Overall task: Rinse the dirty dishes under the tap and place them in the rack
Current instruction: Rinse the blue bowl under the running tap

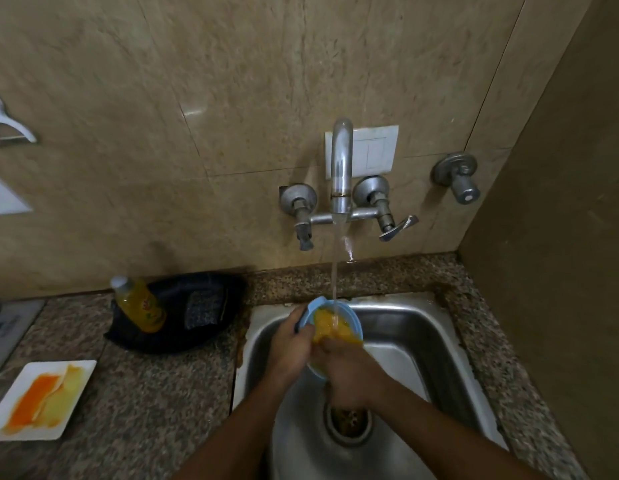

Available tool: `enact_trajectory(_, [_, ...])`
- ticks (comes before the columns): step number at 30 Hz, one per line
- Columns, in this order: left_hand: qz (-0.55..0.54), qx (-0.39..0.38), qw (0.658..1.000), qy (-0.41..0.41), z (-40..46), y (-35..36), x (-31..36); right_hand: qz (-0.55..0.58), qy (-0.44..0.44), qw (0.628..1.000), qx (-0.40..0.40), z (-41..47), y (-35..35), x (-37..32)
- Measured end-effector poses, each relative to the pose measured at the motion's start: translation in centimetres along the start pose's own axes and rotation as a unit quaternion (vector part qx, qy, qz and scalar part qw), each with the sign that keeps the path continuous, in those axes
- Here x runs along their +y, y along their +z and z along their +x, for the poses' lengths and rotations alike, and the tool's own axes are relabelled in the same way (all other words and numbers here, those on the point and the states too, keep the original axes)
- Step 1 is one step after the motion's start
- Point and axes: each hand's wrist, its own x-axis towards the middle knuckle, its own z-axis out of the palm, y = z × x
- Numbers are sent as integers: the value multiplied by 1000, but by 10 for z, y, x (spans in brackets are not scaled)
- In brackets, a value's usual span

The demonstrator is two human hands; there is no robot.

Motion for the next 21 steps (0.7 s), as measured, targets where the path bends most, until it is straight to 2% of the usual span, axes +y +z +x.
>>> enact_trajectory(1, [24,-19,999,-8,0,1,2,-81,18,996,-13,2,-4,9])
enact_trajectory(2, [49,-35,998,-7,-1,2,5,-110,37,993,-13,4,-4,12])
enact_trajectory(4, [95,-39,995,3,6,1,13,-56,27,998,17,6,5,3])
enact_trajectory(6, [162,-33,986,9,14,-4,20,54,2,999,5,0,15,-6])
enact_trajectory(7, [205,-35,978,8,15,-7,22,65,-11,998,-7,-4,18,-1])
enact_trajectory(10, [293,-49,955,4,13,-7,22,-58,-6,998,-3,-6,26,20])
enact_trajectory(11, [308,-36,951,3,14,-5,22,-47,4,999,11,-5,29,19])
enact_trajectory(13, [294,-13,956,-14,18,-4,27,66,53,995,52,-4,31,6])
enact_trajectory(15, [245,-30,969,-28,17,-4,27,172,102,976,91,-2,25,-9])
enact_trajectory(17, [247,-53,968,-13,8,1,21,248,123,951,137,4,21,-23])
enact_trajectory(19, [277,-22,960,23,3,4,13,269,136,942,150,9,23,-36])
enact_trajectory(21, [290,11,955,55,5,1,14,261,128,952,100,4,31,-39])
